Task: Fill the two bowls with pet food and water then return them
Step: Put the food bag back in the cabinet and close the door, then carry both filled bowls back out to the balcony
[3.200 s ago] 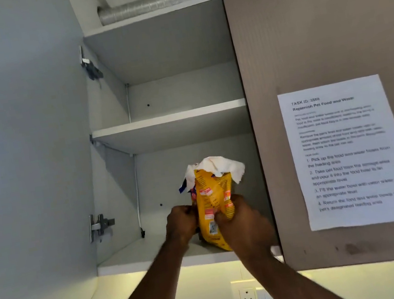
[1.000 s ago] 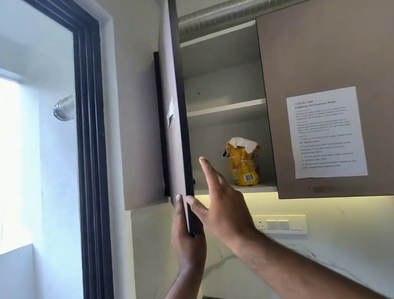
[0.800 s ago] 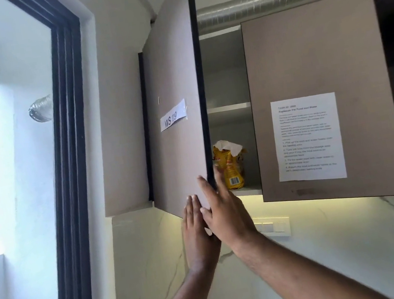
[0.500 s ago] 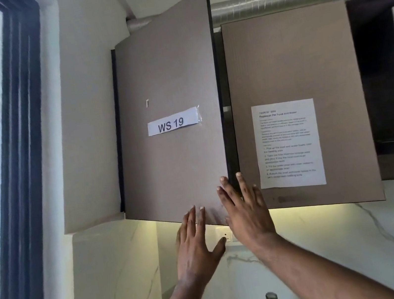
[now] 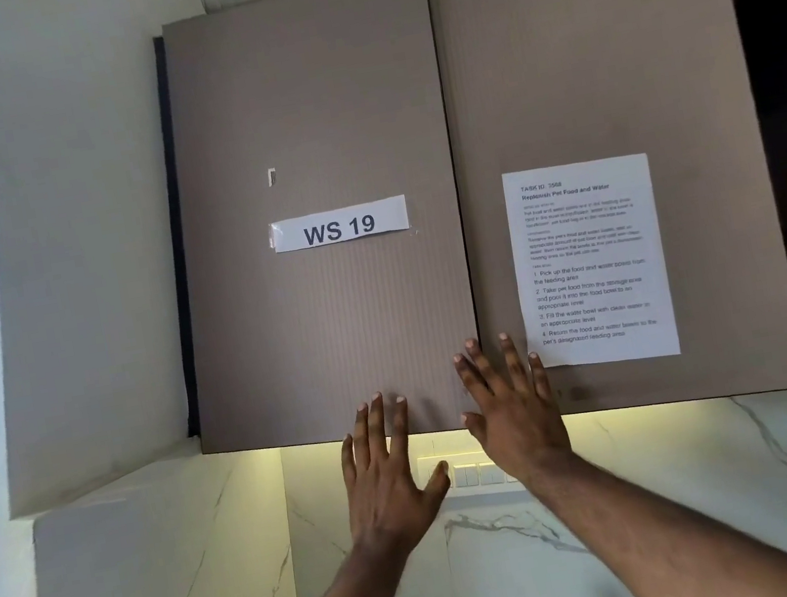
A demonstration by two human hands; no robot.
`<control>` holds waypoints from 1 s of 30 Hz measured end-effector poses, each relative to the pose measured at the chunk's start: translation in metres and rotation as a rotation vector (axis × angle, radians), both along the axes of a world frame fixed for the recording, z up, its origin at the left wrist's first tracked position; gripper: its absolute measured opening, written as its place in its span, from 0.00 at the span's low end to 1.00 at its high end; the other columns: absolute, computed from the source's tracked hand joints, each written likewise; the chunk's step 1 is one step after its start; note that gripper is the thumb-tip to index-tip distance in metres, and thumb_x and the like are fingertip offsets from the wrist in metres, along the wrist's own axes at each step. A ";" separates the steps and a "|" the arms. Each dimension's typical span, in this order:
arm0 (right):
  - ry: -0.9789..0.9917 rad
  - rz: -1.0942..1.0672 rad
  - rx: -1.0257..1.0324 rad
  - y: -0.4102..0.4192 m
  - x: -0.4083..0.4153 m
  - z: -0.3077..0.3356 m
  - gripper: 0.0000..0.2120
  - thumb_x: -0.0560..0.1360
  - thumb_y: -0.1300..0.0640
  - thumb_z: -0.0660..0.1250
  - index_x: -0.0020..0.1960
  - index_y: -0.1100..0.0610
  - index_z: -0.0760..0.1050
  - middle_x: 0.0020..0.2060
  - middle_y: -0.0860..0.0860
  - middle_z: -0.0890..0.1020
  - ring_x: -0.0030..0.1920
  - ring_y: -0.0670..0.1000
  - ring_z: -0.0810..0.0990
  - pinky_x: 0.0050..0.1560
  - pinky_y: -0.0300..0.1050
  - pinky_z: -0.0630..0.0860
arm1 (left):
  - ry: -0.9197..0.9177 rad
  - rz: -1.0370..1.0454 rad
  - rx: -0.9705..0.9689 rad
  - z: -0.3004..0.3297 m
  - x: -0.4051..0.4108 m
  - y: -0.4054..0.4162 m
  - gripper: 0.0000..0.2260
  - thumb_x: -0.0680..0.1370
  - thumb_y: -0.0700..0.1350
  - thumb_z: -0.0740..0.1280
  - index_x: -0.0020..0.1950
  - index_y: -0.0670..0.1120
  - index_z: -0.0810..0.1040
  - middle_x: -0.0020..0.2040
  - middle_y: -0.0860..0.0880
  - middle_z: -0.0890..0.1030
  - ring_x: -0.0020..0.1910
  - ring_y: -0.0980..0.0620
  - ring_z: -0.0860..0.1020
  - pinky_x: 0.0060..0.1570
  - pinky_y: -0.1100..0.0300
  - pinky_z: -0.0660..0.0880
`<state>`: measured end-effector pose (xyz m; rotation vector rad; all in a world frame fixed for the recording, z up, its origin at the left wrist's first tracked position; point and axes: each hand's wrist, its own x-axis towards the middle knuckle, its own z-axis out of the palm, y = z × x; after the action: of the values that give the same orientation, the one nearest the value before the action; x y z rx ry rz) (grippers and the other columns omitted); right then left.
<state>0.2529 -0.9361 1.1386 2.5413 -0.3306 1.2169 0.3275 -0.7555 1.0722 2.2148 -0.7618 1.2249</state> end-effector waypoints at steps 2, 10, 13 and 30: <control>-0.015 0.001 0.024 -0.005 0.014 -0.002 0.39 0.82 0.36 0.54 0.84 0.46 0.38 0.83 0.47 0.36 0.82 0.60 0.31 0.81 0.65 0.41 | 0.006 0.001 0.014 -0.001 0.014 -0.004 0.41 0.78 0.72 0.51 0.85 0.56 0.42 0.86 0.48 0.47 0.84 0.43 0.48 0.80 0.38 0.54; -0.054 0.015 0.028 -0.013 0.035 -0.012 0.40 0.82 0.35 0.55 0.84 0.48 0.38 0.84 0.49 0.37 0.82 0.62 0.34 0.81 0.66 0.42 | 0.010 0.032 0.073 -0.010 0.045 -0.009 0.41 0.77 0.71 0.53 0.85 0.54 0.46 0.86 0.48 0.43 0.84 0.44 0.43 0.80 0.37 0.48; -0.059 0.026 0.028 -0.013 0.035 -0.013 0.40 0.82 0.36 0.56 0.85 0.48 0.40 0.84 0.49 0.39 0.83 0.62 0.36 0.80 0.67 0.45 | 0.017 0.043 0.066 -0.011 0.045 -0.011 0.40 0.78 0.71 0.52 0.85 0.55 0.46 0.86 0.47 0.43 0.84 0.44 0.43 0.79 0.37 0.45; 0.192 0.063 0.415 0.017 -0.012 -0.226 0.43 0.81 0.35 0.58 0.84 0.46 0.36 0.83 0.49 0.34 0.82 0.59 0.32 0.82 0.64 0.42 | 0.407 0.151 0.158 -0.188 -0.002 0.027 0.40 0.76 0.72 0.51 0.83 0.60 0.38 0.85 0.50 0.40 0.84 0.44 0.42 0.80 0.37 0.47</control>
<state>0.2407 -0.9193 0.9124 3.0146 -0.5049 0.9957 0.3251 -0.7286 0.8842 2.5764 -0.5502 0.7555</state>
